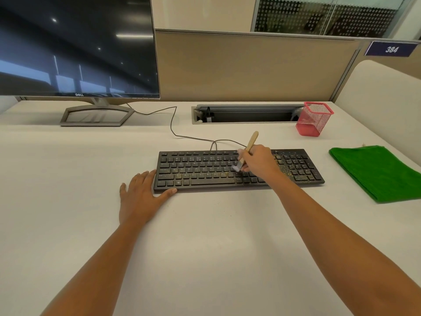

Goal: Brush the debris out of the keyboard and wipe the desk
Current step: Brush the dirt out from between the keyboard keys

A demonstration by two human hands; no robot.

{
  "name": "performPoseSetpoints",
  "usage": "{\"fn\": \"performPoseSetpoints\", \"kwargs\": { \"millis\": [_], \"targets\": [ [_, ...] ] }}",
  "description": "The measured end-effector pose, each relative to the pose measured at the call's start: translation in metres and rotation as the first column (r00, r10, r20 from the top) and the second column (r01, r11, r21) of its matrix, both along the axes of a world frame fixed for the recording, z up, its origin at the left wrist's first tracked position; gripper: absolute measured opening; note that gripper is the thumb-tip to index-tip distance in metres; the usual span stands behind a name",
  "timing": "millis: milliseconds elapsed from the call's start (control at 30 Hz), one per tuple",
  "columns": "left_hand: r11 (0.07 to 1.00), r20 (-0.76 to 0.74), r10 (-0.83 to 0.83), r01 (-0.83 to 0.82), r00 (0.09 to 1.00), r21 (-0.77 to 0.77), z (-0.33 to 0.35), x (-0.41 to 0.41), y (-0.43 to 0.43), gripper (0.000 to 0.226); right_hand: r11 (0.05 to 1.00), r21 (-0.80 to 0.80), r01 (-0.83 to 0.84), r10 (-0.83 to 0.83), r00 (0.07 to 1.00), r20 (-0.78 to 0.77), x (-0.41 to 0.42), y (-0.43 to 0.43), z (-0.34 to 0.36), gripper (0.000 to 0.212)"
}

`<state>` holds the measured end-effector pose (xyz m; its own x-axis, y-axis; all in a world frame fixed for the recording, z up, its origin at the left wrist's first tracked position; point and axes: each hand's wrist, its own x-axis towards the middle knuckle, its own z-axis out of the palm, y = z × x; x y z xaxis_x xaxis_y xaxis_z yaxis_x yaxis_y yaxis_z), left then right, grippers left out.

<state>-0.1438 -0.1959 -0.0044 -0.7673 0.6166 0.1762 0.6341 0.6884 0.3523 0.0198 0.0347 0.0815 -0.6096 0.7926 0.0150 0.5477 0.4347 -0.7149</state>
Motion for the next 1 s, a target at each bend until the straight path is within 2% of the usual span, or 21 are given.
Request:
{"fn": "performPoseSetpoints", "kwargs": {
  "millis": [167, 300, 400, 533, 633, 767, 900, 1000],
  "targets": [
    [1.000, -0.009, -0.001, 0.001, 1.000, 0.005, -0.001, 0.000, 0.000, 0.102, 1.000, 0.031, 0.002, -0.002, 1.000, 0.018, 0.005, 0.008, 0.014, 0.033],
    [1.000, -0.004, 0.001, -0.001, 1.000, -0.003, -0.002, -0.001, 0.001, 0.095, 0.971, 0.227, -0.076, 0.022, 0.972, 0.232, 0.011, 0.012, 0.025, 0.034],
    [1.000, -0.004, 0.002, -0.002, 1.000, -0.002, -0.003, -0.001, 0.001, 0.087, 0.961, 0.221, -0.164, 0.076, 0.929, 0.362, 0.010, 0.008, 0.029, 0.035],
    [1.000, -0.002, 0.009, -0.009, 1.000, -0.012, -0.003, -0.002, 0.000, 0.102, 0.966, 0.143, -0.217, 0.160, 0.929, 0.333, 0.002, -0.003, 0.022, 0.032],
    [1.000, -0.010, 0.011, -0.011, 1.000, -0.010, -0.003, -0.002, 0.000, 0.102, 0.963, 0.130, -0.237, 0.193, 0.940, 0.283, -0.002, -0.010, 0.017, 0.032],
    [1.000, -0.007, 0.009, -0.009, 1.000, -0.011, -0.002, -0.001, 0.000, 0.102, 0.973, 0.019, -0.231, 0.225, 0.961, 0.160, -0.006, -0.015, 0.013, 0.031],
    [1.000, -0.006, 0.011, -0.011, 1.000, -0.009, -0.001, 0.000, 0.000, 0.103, 0.985, -0.009, -0.170, 0.170, 0.979, 0.116, -0.004, -0.008, 0.020, 0.031],
    [1.000, -0.001, 0.005, -0.005, 1.000, -0.002, -0.001, 0.000, 0.001, 0.102, 0.996, 0.042, -0.080, 0.075, 0.991, 0.108, 0.000, 0.001, 0.026, 0.030]
  ]
}}
